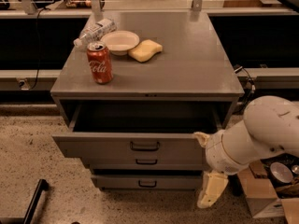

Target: Open top drawer

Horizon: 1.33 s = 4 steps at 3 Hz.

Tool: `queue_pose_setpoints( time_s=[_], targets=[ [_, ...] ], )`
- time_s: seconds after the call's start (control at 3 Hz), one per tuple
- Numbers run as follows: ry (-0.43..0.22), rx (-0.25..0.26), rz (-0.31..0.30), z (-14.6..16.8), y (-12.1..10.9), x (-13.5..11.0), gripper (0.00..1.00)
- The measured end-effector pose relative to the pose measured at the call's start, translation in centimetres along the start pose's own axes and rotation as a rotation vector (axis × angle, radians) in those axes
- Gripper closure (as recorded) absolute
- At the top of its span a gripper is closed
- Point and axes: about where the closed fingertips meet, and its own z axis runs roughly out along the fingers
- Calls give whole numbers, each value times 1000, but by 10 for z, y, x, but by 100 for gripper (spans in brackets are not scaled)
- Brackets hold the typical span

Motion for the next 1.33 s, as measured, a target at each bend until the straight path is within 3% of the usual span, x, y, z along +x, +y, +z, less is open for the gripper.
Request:
queue_pose_setpoints(
  time_s=[0.33,0.67,1.0,1.33],
  targets=[
    [3,44,-31,-8,-17,-11,0],
    [29,52,-59,3,-45,-17,0],
    [37,22,-70,26,-71,-16,0],
    [48,-37,-44,55,-88,-2,0]
  ],
)
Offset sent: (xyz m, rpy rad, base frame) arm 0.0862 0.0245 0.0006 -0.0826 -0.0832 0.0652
